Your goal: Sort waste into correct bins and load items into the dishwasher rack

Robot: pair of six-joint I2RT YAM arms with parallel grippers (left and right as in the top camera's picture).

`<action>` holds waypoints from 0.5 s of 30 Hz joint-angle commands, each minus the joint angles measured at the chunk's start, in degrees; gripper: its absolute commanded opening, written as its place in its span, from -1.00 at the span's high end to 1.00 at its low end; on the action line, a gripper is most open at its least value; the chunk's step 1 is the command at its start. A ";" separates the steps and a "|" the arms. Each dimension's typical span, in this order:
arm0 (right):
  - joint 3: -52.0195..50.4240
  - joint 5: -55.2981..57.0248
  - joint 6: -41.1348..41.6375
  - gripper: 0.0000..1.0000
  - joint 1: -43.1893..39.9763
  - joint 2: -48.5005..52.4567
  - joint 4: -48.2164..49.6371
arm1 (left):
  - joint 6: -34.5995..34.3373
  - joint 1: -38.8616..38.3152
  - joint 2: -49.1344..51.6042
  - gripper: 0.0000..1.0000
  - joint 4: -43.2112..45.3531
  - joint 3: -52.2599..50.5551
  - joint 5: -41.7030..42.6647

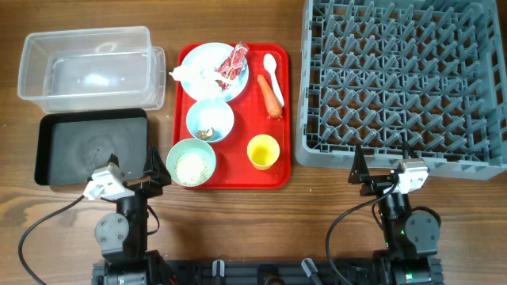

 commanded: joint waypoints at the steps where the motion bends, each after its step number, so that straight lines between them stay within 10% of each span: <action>1: -0.09 0.15 0.04 -0.99 -0.22 -0.46 0.11 | 1.14 -0.24 0.04 -1.00 -0.11 -0.37 0.07; 15: -0.09 0.15 0.04 -0.99 -0.22 -0.46 0.11 | 1.14 -0.24 0.04 -1.00 -0.11 -0.35 0.09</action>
